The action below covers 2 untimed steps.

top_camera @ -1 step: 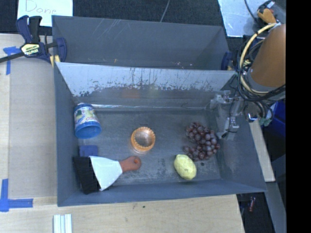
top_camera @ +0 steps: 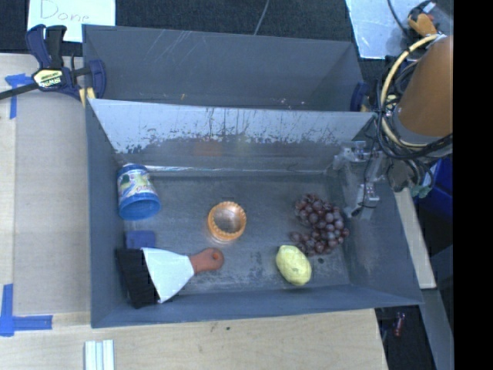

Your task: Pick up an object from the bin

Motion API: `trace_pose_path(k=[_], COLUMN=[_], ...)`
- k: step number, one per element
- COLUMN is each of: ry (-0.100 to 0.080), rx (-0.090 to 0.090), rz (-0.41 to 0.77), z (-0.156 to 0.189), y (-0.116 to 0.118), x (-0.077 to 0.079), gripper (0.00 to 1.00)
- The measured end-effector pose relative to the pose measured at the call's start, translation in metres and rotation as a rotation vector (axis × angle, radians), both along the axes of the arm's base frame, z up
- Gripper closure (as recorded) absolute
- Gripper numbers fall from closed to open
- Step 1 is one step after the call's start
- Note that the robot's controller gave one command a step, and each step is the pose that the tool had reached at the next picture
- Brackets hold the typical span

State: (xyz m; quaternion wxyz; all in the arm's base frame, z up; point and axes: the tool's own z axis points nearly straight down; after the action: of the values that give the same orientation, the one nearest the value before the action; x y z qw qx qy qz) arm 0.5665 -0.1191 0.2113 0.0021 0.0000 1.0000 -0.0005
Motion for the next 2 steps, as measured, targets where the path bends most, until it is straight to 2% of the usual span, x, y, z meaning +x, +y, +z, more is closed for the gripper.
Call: trace_pose_path(k=[1,2], ry=[0.000,-0.012], rx=[0.004,-0.001], rz=[-0.189,-0.147], z=[-0.140,-0.080], y=[-0.039,-0.020], x=[0.024,0.027], gripper=[0.00,0.00])
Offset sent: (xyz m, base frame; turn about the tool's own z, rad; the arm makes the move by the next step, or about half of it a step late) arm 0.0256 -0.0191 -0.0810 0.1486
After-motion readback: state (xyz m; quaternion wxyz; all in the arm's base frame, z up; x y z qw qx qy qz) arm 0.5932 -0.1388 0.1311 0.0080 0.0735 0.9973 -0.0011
